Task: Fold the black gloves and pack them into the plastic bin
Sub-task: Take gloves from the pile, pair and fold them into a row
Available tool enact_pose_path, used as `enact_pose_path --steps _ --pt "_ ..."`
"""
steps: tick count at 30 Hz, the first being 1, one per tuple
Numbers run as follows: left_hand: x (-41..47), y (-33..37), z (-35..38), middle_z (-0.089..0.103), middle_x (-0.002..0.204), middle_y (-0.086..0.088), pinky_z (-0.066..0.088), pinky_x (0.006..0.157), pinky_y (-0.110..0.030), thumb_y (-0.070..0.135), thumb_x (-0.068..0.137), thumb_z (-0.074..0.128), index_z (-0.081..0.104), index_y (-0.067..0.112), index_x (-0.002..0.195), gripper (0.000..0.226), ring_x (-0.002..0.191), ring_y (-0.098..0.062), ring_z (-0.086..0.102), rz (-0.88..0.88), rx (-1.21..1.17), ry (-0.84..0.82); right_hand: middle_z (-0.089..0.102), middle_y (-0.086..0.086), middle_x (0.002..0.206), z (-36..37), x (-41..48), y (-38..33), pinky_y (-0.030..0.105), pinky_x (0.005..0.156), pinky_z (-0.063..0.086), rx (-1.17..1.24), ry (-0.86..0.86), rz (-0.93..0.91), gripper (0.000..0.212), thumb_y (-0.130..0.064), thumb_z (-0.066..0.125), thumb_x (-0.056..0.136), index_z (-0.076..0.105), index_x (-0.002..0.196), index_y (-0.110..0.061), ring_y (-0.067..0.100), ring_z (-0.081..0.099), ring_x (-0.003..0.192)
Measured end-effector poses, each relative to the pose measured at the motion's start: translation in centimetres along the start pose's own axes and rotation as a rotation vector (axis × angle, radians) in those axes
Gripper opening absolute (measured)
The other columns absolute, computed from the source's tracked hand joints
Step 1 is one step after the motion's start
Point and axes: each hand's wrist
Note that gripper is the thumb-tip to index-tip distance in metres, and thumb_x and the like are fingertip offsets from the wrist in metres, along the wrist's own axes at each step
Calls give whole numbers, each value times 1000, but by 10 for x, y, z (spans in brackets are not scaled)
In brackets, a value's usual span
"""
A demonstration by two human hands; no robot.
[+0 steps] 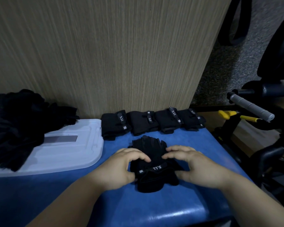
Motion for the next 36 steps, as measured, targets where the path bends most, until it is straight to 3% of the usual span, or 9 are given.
enact_pose_path --steps 2,6,9,13,19,24,29,32,36 --pt "1 2 1 51 117 33 25 95 0 14 83 69 56 53 103 46 118 14 37 7 -37 45 39 -27 135 1 1 2 32 114 26 96 49 -39 39 -29 69 85 54 110 -56 -3 33 131" --pt "2 10 -1 68 101 27 45 89 -14 36 90 62 63 36 104 14 100 10 60 -77 -319 78 63 -3 112 -3 3 0 21 98 41 322 137 -67 16 -27 61 91 70 99 -16 2 55 109" --pt "5 10 2 70 106 15 46 100 -33 48 89 56 61 29 110 29 106 -1 62 -170 -414 166 68 -4 96 -3 1 -5 22 88 46 518 112 33 18 -31 57 94 68 94 -17 5 61 95" --pt "8 15 6 69 91 6 48 86 -26 42 94 51 55 28 106 19 89 -7 64 -283 -419 278 69 -14 87 5 6 -11 14 76 44 636 143 59 17 -29 55 96 68 99 -19 -4 58 81" --pt "5 28 4 60 120 14 39 93 -22 44 97 44 41 38 134 38 115 -5 54 -397 -566 320 53 -4 67 14 16 -17 25 64 40 540 281 206 28 -31 57 94 58 76 -9 8 46 64" --pt "5 30 11 70 84 16 40 66 -6 36 86 67 13 33 149 82 76 10 62 -320 -448 238 54 0 64 18 20 -22 28 61 41 450 352 318 37 -37 56 93 59 78 -4 12 49 62" --pt "8 25 13 67 96 -11 44 71 -19 40 95 53 19 34 147 63 88 -9 63 -371 -323 307 62 1 67 16 19 -30 36 70 48 314 346 395 33 -40 52 94 59 72 -17 20 59 72" --pt "10 23 16 67 82 -3 47 71 -21 42 97 45 24 34 144 52 77 -5 60 -365 -266 318 62 -2 70 17 18 -32 35 67 47 196 329 415 30 -43 50 94 58 76 -21 18 59 73" --pt "10 24 22 52 119 9 43 91 -26 39 98 43 22 32 145 52 106 -6 52 -346 -162 401 56 -10 91 18 15 -36 26 69 36 1 437 370 17 -42 54 91 48 95 -27 14 50 86"
Point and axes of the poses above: each hand's wrist, its own x-axis towards the middle knuckle, its own z-axis out of the palm, y = z × x
